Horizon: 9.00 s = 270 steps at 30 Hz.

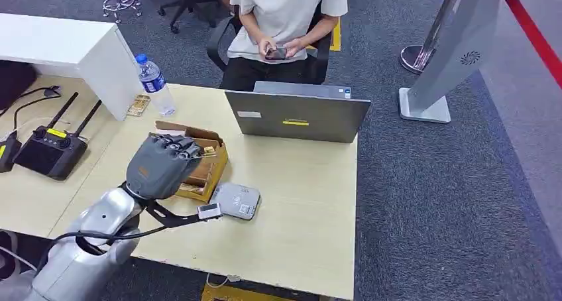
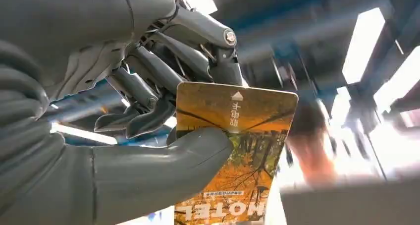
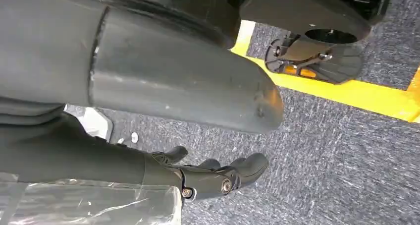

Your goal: Pass the card to the sensor for recognition and then transmit it.

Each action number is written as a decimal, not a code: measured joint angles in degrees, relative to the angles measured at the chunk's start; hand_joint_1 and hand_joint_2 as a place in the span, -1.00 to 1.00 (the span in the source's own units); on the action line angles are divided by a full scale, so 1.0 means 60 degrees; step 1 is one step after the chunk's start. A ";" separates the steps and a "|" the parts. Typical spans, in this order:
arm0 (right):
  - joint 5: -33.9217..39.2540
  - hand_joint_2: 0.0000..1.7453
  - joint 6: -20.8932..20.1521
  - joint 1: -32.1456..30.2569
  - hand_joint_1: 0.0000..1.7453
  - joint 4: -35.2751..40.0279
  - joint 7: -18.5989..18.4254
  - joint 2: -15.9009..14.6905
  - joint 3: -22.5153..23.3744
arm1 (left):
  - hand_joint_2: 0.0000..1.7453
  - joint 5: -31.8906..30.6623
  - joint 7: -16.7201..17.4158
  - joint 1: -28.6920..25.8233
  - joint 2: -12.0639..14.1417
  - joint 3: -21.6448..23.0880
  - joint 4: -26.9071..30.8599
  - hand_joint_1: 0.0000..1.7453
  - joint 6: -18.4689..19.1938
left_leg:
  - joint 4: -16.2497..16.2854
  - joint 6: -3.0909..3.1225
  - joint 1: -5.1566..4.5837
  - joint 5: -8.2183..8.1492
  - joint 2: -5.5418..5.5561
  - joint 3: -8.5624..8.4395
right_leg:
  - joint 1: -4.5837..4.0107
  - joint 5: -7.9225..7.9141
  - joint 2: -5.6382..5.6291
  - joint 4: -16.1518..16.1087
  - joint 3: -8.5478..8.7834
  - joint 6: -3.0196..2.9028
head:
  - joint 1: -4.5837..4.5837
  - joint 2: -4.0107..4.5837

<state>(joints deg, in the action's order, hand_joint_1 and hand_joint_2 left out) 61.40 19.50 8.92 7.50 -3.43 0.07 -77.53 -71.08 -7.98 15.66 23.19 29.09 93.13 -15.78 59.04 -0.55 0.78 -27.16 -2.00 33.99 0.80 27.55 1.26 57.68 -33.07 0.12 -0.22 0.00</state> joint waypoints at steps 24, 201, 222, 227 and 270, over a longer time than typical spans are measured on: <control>0.0011 -1.00 -0.0149 0.0139 -1.00 -0.0011 -0.0310 0.0055 -0.0295 | 1.00 0.0569 0.0364 0.1797 -0.1359 0.1624 -0.3574 1.00 0.1766 | 0.0005 -0.0005 0.0003 0.0009 0.0004 0.0000 | -0.0004 -0.0019 0.0000 0.0004 0.0000 -0.0008 | 0.0000 0.0000; 0.2819 -1.00 -0.0441 -0.0145 -1.00 -0.0197 0.0004 0.0127 -0.1534 | 1.00 0.1716 0.0976 0.0753 0.1213 0.1147 -0.2576 -1.00 0.2935 | -0.0002 -0.0026 0.0013 0.0052 0.0029 0.0050 | -0.0012 -0.0035 0.0022 0.0019 -0.0052 -0.0038 | -0.0007 0.0000; 0.2830 -1.00 -0.0437 -0.0145 -1.00 -0.0197 0.0004 0.0127 -0.1709 | 1.00 0.2047 0.0783 0.0568 0.1373 0.1154 -0.2619 1.00 0.2913 | -0.0002 -0.0026 0.0013 0.0052 0.0032 0.0049 | -0.0013 -0.0035 0.0025 0.0020 -0.0046 -0.0038 | -0.0007 0.0000; 0.2856 -1.00 -0.0441 -0.0145 -1.00 -0.0200 0.0004 0.0128 -0.1745 | 1.00 0.2047 0.0747 0.0568 0.1377 0.1154 -0.2612 1.00 0.2913 | -0.0002 -0.0026 0.0013 0.0052 0.0032 0.0049 | -0.0012 -0.0035 0.0026 0.0020 -0.0045 -0.0038 | -0.0007 0.0000; 0.3531 -1.00 -0.0543 -0.0116 -1.00 -0.0288 0.0153 0.0124 -0.1869 | 1.00 0.5082 0.1818 0.6620 0.2391 -0.0066 0.1175 1.00 0.6545 | 0.0009 -0.0053 0.0052 0.0122 0.0084 0.0090 | -0.0047 -0.0104 0.0069 0.0017 -0.0083 -0.0052 | -0.0004 0.0000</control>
<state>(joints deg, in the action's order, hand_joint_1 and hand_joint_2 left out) 82.58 16.24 8.22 5.77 -2.51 0.81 -88.74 -40.59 2.93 55.38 37.54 28.70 100.18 23.50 59.10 -0.86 1.09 -26.43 -1.49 34.53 0.52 26.93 1.68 57.78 -33.56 -0.19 -0.24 0.00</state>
